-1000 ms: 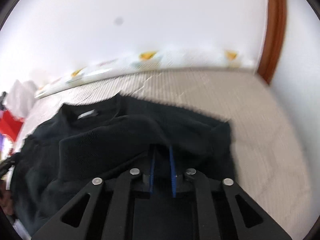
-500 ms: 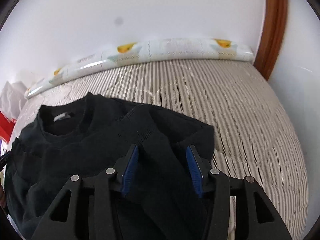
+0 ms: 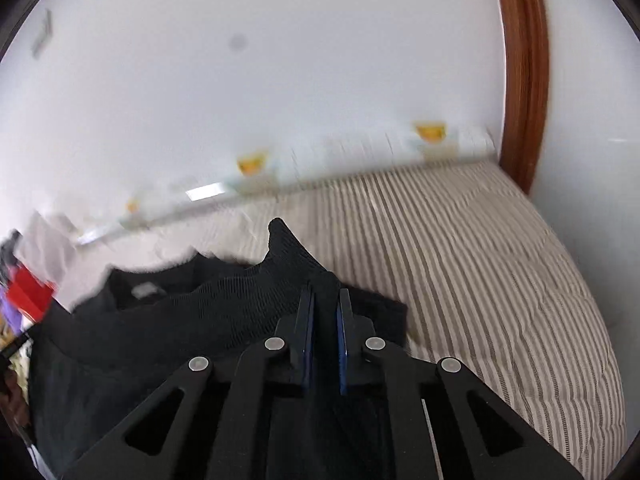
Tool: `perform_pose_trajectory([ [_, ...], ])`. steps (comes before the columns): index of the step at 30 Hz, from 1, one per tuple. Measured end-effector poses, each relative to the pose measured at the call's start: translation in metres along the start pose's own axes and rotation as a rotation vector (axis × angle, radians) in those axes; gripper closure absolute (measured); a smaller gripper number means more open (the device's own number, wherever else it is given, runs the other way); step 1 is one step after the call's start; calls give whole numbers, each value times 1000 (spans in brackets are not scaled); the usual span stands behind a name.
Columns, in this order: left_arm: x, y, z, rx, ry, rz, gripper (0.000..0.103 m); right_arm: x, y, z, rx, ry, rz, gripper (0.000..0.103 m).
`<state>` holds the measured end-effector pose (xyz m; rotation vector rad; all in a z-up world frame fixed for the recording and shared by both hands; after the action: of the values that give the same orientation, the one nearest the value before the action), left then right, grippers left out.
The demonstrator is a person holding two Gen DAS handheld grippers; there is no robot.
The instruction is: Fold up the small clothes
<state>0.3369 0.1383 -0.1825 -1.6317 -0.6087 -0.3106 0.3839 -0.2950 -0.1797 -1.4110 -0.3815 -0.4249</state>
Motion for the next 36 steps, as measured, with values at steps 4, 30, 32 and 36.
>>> perform_pose_trajectory([
  [4,-5,10,-2,21,10,30,95,-8,28,-5,-33,2,78,93],
  [30,-99,-55,21,103,55,126,61,-116,-75,-12,-200,21,87,57],
  [32,-112,-65,30,109,44,126,58,-119,-86,6,-182,-2,59,52],
  [36,-137,-83,53,134,17,104,50,-129,-96,64,-119,-57,28,49],
])
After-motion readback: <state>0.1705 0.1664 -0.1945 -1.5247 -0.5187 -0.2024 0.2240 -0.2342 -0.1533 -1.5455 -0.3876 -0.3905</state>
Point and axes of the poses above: each gripper's, at about its wrist camera, not at the fingertips, and y roughly the way its jaws point, z to its left, x to its top, the point moved 6 cm from there along y, roughly the way its jaws point, and after that the axes turned 11 degrees about z, right-handed, at the moved point
